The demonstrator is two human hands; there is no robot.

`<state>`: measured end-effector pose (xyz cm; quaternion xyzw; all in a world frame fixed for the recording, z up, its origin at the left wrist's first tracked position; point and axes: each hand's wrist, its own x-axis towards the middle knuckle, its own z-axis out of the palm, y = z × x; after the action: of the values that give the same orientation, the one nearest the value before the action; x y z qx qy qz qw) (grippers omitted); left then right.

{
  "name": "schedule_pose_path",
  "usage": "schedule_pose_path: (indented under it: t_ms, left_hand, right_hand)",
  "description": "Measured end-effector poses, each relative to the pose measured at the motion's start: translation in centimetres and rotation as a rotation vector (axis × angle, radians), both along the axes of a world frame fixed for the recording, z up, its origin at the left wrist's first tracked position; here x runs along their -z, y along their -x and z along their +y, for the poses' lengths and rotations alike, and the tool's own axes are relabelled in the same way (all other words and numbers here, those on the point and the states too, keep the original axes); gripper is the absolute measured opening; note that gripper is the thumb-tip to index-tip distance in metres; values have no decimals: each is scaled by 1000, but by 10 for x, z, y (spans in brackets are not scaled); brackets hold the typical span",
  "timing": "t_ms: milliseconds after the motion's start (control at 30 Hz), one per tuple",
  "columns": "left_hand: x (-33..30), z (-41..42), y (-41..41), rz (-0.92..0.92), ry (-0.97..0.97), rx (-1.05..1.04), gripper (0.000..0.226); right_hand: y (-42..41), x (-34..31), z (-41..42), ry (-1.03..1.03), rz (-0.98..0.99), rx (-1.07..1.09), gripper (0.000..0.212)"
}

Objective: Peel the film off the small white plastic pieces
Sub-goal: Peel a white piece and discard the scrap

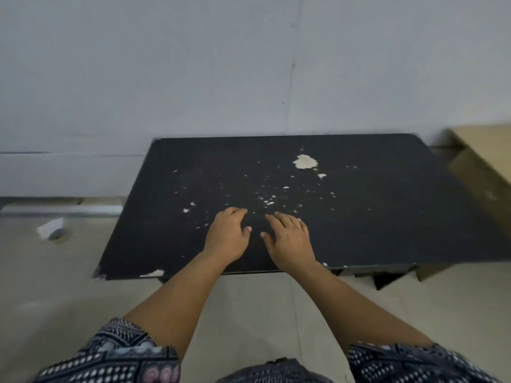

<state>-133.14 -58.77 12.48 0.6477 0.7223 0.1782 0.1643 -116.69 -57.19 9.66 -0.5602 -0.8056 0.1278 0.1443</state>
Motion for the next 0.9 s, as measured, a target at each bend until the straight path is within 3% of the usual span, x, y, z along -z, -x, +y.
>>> schedule_pose_path:
  t_ms: [367,900]
  left_hand:
    - [-14,45,-166,2,-8,328,59]
    - [-51,77,-415,11,-8,764,72]
  right_hand:
    - [-164,-12,-3,-12,-8,377,69]
    - [-419,-44,-61,12,-84,893,69]
